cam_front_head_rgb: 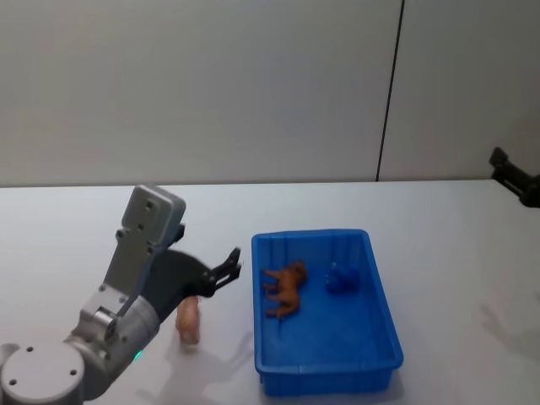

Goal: Pick up the two dolls from the table and place them into the box.

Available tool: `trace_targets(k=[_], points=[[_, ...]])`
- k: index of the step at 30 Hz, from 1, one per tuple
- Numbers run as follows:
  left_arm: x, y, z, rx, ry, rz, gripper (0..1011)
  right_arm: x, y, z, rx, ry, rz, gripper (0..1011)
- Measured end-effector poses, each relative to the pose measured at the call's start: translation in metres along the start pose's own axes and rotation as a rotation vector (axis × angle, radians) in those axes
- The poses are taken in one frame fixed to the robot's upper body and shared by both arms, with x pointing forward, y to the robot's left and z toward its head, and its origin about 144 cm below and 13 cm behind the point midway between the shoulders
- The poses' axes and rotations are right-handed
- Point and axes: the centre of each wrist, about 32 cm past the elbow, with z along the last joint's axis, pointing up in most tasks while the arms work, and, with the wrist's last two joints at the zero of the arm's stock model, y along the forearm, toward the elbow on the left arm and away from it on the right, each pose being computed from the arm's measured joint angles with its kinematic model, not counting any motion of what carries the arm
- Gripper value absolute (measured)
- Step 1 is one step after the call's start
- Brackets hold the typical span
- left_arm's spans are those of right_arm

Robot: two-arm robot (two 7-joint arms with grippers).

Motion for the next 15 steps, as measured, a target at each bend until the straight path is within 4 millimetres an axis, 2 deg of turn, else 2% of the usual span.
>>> trace_targets(k=[8, 15], points=[[0.004, 0.008, -0.004, 0.111, 0.037, -0.003, 1001, 0.002, -0.005, 0.000, 0.020, 0.007, -0.025, 1001], [0.008, 0.004, -0.012, 0.205, 0.067, -0.022, 1001, 0.003, -0.007, 0.001, 0.030, 0.010, -0.036, 1001]])
